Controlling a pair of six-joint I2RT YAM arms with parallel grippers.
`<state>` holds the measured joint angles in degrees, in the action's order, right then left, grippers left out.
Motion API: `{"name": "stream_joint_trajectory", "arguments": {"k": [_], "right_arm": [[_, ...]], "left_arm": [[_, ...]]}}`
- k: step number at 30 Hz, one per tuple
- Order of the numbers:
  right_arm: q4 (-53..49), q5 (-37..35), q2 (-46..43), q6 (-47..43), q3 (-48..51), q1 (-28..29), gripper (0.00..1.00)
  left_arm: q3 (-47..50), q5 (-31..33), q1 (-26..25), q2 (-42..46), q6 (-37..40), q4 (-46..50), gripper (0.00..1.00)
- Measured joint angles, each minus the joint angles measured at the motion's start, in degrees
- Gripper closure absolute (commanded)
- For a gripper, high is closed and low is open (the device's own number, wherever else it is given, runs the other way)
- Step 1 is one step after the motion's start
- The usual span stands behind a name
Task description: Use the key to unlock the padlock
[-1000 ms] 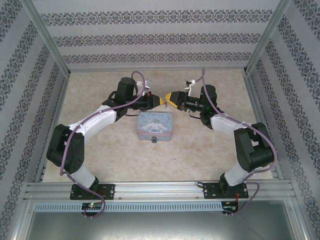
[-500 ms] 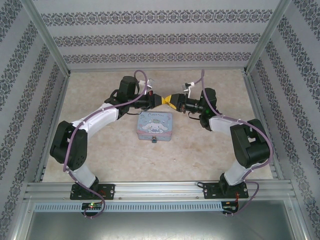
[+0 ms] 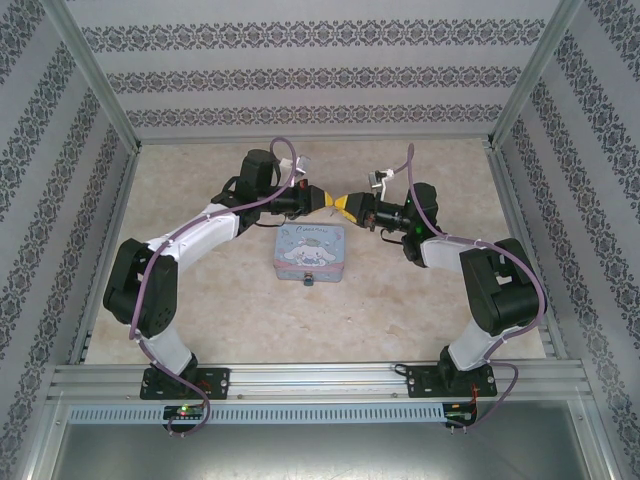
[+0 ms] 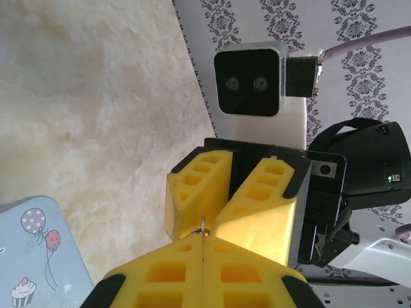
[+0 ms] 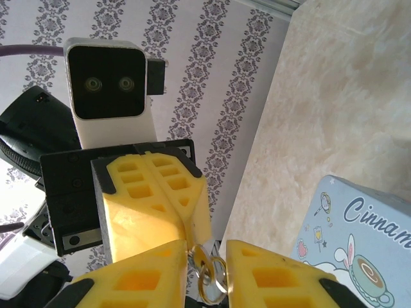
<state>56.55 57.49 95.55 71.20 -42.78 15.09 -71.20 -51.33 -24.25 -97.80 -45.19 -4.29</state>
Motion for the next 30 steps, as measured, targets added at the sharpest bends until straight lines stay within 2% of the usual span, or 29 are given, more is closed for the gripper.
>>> {"name": "stream_joint_trajectory", "arguments": {"k": [7,16,30], "right_arm": [[1.0,0.5,0.0,0.8,0.2,0.0,0.8],[2.3,0.9,0.4,2.3,0.2,-0.4,1.0],[4.2,1.3,0.5,2.4,1.8,-1.0,1.0]], "left_arm": [[-0.4,-1.4,0.0,-0.7,0.0,0.0,1.0],[-0.6,-2.3,0.0,-1.5,0.0,-0.4,1.0],[-1.4,-0.2,-0.1,-2.0,-2.0,-0.6,0.99]]}}
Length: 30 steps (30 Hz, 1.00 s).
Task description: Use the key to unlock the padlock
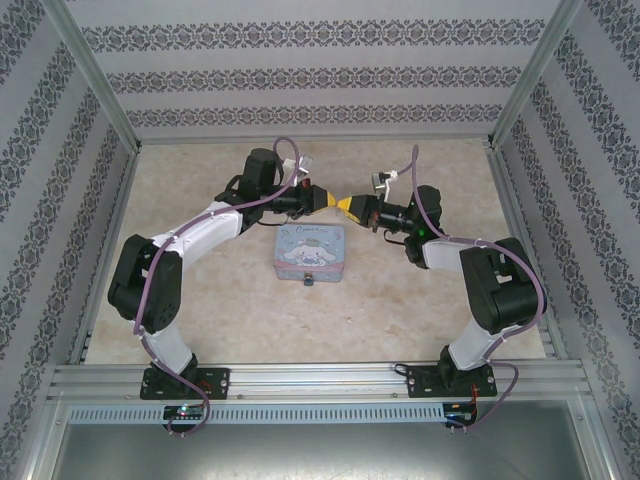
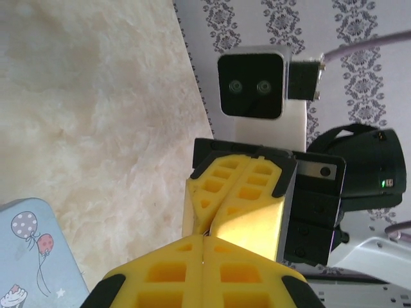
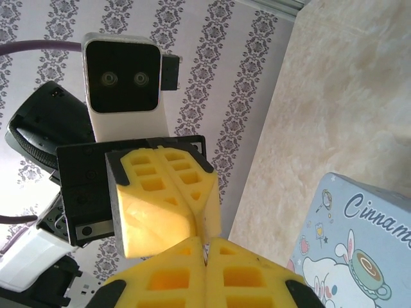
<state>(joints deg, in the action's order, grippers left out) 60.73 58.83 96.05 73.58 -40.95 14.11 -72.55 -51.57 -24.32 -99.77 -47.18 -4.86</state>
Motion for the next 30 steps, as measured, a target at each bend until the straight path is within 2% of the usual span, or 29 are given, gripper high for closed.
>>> {"name": "stream_joint_trajectory", "arguments": {"k": [4,8,12,16,19,24,30], "right_arm": [[0.0,-2.3,-0.5,0.0,3.8,0.5,1.0],[-0.3,-10.0,-3.8,1.0,9.5,2.1,1.0],[-0.5,-21.3,-8.7,2.6,13.7,5.2,1.0],[-0.5,-32.9,-12.1,4.1,15.1,9.3,1.0],[-0.4,-39.2,-12.7,4.6,15.0,12.2,1.0],[-0.3,-44.4,-12.3,4.8,12.2,15.4,1.0],[0.7,-47.0,-11.8,5.7,9.2,16.9,1.0]], "left_arm": [[1.1,3.8,0.4,0.1,-4.0,-4.8,0.72],[6.3,7.6,0.4,1.1,-9.5,-11.2,0.55],[11.6,11.6,0.3,2.5,-14.8,-16.0,0.39],[15.3,16.2,-0.7,5.6,-19.0,-19.5,0.37],[16.8,19.1,-2.0,7.3,-21.8,-22.9,0.39],[18.7,22.6,-3.8,7.7,-26.1,-27.9,0.45],[19.2,25.5,-4.2,7.7,-28.4,-30.5,0.52]]}}
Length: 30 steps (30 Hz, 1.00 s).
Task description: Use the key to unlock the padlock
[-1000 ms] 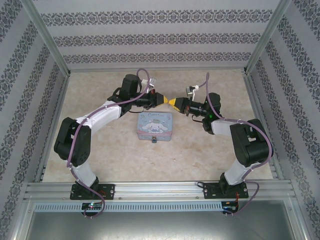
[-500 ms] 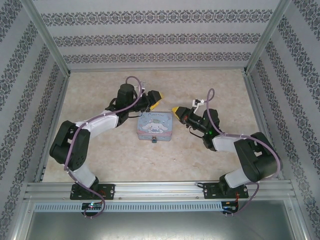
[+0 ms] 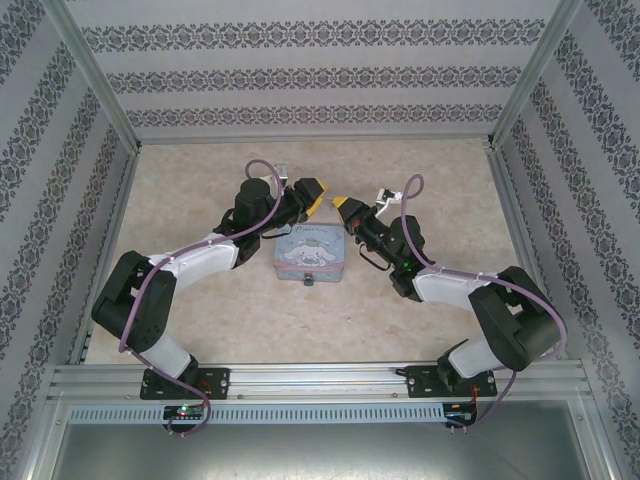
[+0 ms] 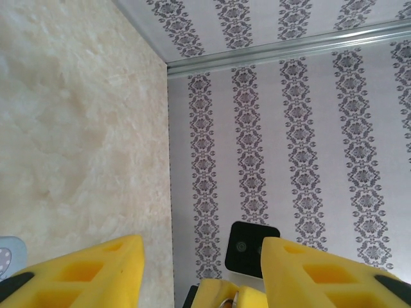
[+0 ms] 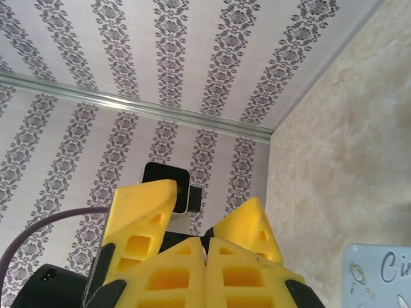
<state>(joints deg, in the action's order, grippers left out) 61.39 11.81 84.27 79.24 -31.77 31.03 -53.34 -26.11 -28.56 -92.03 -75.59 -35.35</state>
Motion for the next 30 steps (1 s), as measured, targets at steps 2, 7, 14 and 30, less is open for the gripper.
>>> {"name": "stream_joint_trajectory", "arguments": {"k": [2,7,14,30], "right_arm": [[0.3,-0.5,0.3,0.2,-0.1,0.3,1.0],[0.7,-1.0,1.7,0.4,-0.1,0.8,1.0],[1.3,-1.1,2.6,1.0,-0.4,1.0,1.0],[3.0,-1.0,4.7,2.2,-0.4,1.0,1.0]], "left_arm": [[0.3,0.8,0.0,0.0,-0.6,-0.7,0.53],[0.5,2.0,0.0,-0.6,-2.0,-2.8,0.57],[0.5,2.6,-1.0,-2.4,-3.2,-4.6,0.63],[0.5,2.9,-1.5,-4.0,-4.3,-5.9,0.87]]}}
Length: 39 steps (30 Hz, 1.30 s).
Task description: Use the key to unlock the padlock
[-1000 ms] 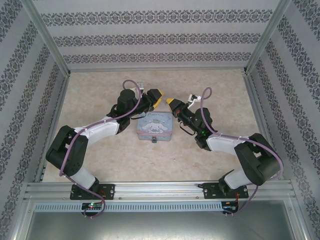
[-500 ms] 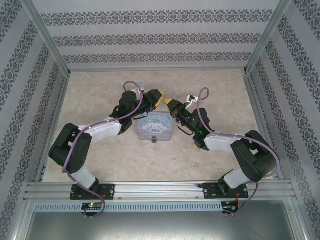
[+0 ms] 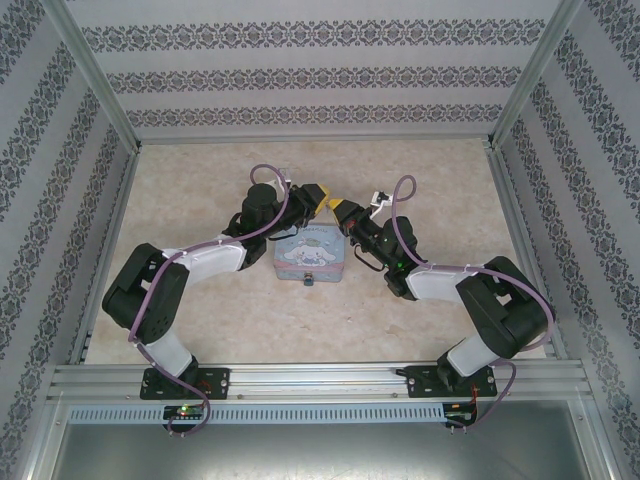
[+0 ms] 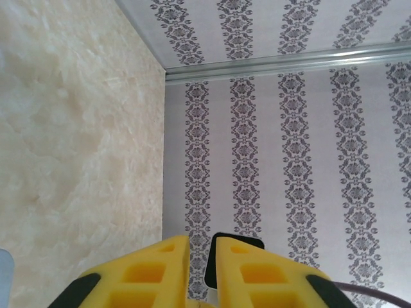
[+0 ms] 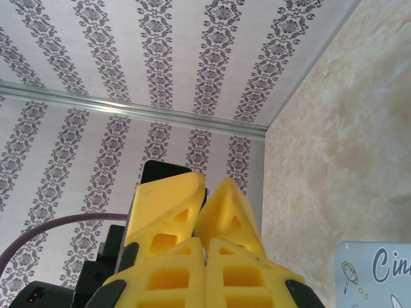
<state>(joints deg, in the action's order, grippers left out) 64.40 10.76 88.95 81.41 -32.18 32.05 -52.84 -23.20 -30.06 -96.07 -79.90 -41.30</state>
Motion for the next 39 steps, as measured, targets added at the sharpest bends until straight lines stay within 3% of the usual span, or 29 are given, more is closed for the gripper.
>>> {"name": "stream_joint_trajectory", "arguments": {"k": [9,13,15,28,39], "right_arm": [[0.9,0.0,0.4,1.0,0.0,0.0,1.0],[1.1,0.7,0.5,1.3,0.0,-0.1,0.56],[1.2,2.3,0.5,1.2,0.0,-0.6,0.5],[0.6,12.0,-2.0,-1.1,0.7,-11.0,0.48],[0.6,19.7,-1.7,-4.0,-0.7,-10.7,0.55]], "left_arm": [[-0.2,0.2,-0.1,-0.1,-0.1,-0.7,1.0],[-0.3,0.0,-0.2,-0.1,0.3,-0.7,1.0],[-0.4,-0.4,-0.3,-0.1,0.9,-0.7,1.0],[-5.7,-9.3,2.1,1.0,10.7,7.8,1.0],[-11.2,-17.8,3.4,1.0,17.7,14.6,1.0]]}}
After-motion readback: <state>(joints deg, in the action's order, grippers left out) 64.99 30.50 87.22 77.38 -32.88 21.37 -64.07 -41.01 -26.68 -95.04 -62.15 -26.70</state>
